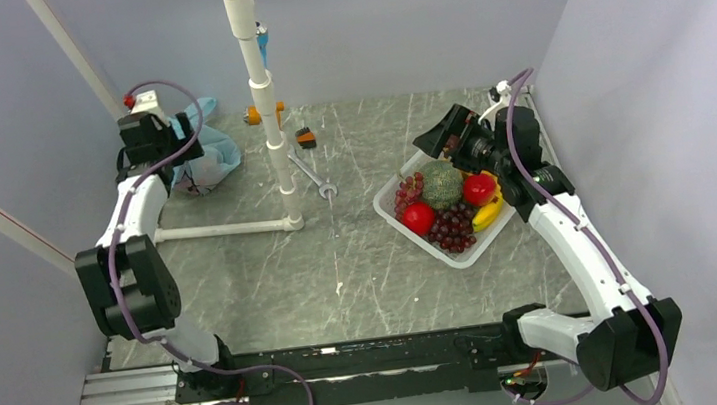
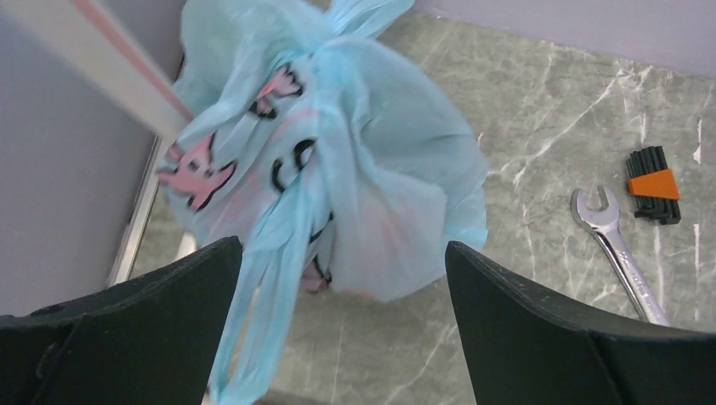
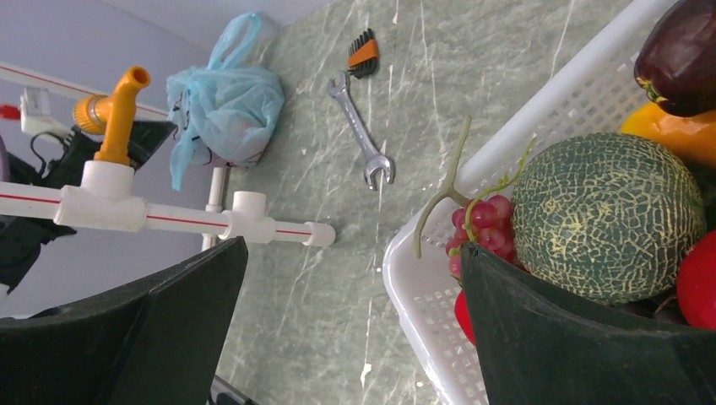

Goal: Take the fake fruits out of the plastic bag

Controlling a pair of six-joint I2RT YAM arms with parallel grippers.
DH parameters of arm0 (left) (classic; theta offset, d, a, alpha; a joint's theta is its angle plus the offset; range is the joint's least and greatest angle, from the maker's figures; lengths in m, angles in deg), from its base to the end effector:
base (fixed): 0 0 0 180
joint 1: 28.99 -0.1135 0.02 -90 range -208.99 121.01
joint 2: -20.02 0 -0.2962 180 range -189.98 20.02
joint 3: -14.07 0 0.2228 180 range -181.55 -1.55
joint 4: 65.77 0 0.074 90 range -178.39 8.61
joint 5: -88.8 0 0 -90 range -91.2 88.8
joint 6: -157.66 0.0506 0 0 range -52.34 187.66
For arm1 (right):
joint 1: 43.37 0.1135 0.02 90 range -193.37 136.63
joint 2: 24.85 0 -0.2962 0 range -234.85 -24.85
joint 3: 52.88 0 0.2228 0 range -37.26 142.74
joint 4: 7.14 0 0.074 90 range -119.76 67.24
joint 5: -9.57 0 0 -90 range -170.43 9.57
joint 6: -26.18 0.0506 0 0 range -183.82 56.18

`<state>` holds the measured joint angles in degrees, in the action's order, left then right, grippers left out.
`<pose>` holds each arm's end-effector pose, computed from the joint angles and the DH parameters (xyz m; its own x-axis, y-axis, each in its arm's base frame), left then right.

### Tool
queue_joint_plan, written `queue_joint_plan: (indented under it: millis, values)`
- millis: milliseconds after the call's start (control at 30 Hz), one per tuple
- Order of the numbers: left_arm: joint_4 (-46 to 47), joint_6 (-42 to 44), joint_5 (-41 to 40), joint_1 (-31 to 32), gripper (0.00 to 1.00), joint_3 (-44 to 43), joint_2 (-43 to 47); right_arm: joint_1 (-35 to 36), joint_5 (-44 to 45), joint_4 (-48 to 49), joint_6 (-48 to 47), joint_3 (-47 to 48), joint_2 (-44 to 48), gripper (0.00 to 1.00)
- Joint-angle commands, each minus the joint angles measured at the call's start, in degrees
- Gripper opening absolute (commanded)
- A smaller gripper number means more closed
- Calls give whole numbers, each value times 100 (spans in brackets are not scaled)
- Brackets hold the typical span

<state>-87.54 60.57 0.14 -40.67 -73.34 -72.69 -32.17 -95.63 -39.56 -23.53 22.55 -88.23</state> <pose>0.3594 0.0731 0.3321 -0.4198 -0.2128 -0.8823 -0.2356 0.9644 -0.1205 0.2135 0.0558 0.3821 -0.5376 0.5297 -0.6561 -0.1061 0.7294 0.6758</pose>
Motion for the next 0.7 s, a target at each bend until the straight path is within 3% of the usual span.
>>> queue_joint_plan:
  millis: [0, 167, 333, 433, 500, 667]
  values:
    - [248, 629, -456, 274, 97, -491, -453, 40, -192, 247, -67, 122, -246, 100]
    - [273, 487, -622, 206, 99, -950, -1049, 47, -165, 315, -101, 111, -438, 100]
    - [711, 376, -535, 265, 99, -738, -1412, 49, -157, 329, -144, 98, -540, 100]
    - [629, 415, -871, 307, 98, -855, -1691, 51, -146, 318, -166, 81, -537, 100]
    - [332, 565, -817, 307, 84, -970, -1856, 49, -108, 311, -171, 43, -504, 100]
    - [87, 604, -725, 302, 24, -1138, -1881, 49, -96, 292, -175, -11, -471, 100]
